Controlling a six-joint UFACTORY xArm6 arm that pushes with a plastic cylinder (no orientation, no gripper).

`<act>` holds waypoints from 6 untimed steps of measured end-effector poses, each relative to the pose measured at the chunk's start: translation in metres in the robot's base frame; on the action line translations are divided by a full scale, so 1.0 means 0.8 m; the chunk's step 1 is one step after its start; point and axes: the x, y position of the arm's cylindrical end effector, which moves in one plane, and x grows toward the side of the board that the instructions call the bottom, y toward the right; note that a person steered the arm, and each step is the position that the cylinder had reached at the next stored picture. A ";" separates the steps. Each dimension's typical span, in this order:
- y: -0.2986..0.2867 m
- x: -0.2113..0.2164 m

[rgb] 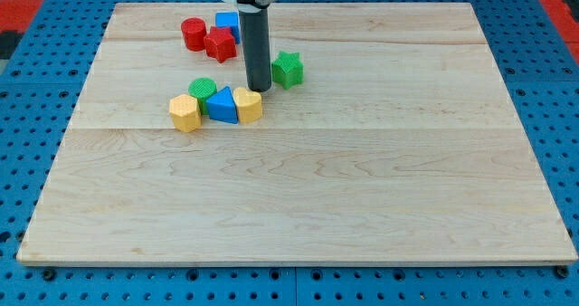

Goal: Move the yellow heart diagonally bottom right to the blue triangle

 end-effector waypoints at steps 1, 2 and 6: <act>-0.008 0.003; -0.013 0.049; -0.051 0.054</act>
